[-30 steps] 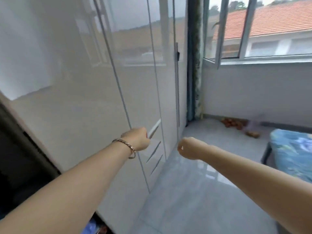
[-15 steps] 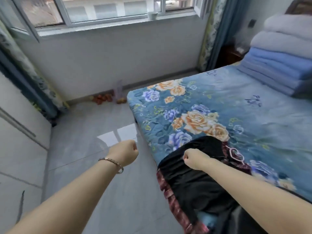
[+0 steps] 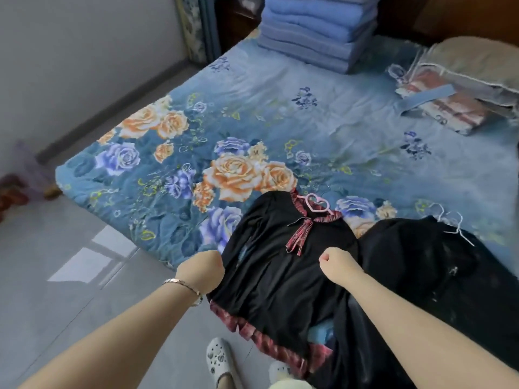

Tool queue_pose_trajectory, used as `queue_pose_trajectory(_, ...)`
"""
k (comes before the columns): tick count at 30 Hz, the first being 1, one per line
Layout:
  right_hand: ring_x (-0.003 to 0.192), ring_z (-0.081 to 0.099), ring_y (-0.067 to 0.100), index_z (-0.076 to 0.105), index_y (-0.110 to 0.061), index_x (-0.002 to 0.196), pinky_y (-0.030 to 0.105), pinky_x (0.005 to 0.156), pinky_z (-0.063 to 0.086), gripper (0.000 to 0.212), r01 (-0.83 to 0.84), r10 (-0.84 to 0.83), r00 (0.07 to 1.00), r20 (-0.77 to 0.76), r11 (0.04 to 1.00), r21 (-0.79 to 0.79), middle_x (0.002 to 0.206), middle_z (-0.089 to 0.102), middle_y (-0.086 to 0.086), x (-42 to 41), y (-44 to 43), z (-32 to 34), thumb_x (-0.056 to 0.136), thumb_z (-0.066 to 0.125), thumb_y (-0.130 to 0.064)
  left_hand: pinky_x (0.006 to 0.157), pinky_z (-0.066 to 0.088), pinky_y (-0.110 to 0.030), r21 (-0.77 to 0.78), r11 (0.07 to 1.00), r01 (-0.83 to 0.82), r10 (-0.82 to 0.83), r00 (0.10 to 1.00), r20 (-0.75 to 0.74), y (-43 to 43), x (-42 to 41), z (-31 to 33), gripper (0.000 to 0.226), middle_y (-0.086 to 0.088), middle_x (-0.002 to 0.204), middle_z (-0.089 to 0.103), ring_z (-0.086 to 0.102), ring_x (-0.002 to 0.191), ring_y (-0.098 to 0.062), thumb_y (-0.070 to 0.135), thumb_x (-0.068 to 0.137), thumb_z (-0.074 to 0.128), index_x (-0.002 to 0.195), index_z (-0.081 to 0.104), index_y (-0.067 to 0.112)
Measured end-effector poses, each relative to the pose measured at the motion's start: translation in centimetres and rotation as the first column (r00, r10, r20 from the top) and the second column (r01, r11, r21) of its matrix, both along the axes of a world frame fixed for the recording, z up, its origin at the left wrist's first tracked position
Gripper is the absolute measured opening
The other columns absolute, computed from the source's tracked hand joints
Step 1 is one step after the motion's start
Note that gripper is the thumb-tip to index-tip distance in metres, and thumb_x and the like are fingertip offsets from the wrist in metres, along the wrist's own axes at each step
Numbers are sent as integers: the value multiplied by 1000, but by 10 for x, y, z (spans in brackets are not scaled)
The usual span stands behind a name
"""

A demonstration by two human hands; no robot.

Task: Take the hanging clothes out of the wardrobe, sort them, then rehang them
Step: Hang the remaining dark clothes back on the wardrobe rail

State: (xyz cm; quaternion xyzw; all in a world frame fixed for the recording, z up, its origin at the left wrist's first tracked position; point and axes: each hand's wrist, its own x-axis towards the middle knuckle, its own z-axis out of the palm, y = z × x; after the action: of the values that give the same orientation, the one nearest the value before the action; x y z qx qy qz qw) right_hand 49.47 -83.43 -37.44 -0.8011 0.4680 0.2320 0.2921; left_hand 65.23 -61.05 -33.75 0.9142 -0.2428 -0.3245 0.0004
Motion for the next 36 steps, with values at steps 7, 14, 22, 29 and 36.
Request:
queue_pose_trajectory(7,109,56,23,59,-17,114,31,89,46,29,147,-146,988,-45,989,3,123,59,4,-6,-35,-42,92,40,-15,85,48,-33,-36,982,187,-188,982,-15,-75,30,-44,27,-9,114,63,60,106,-29,19,95,39,111,60,13)
queue_pose_trajectory(14,106,56,24,60,-14,117,30,89,46,31,181,-180,982,-57,984,-1,126,50,6,8,-110,-127,92,43,-13,70,44,-32,-102,969,226,-228,974,-7,-167,39,-129,18,3,75,50,52,80,-24,11,91,38,77,47,18)
queue_pose_trajectory(22,132,35,30,37,-9,139,38,106,33,47,180,-189,979,-79,978,-108,143,35,14,66,-213,-229,94,44,-23,68,41,-27,-78,973,217,-223,971,-80,-250,57,-208,21,1,96,61,58,89,-21,13,93,37,101,56,16)
queue_pose_trajectory(29,130,38,31,38,-12,137,36,100,38,51,59,-104,968,-227,978,-200,144,34,12,109,-249,-289,96,42,-43,69,44,-26,22,989,146,-141,979,-146,-266,67,-246,20,5,93,61,59,87,-19,19,94,37,101,56,19)
queue_pose_trajectory(36,87,52,34,42,-17,67,34,67,34,30,115,-106,992,70,984,-136,90,57,15,99,-249,-276,95,44,-28,74,46,-29,40,993,114,-106,981,-163,-268,69,-240,20,5,94,61,59,89,-20,19,93,38,98,57,19)
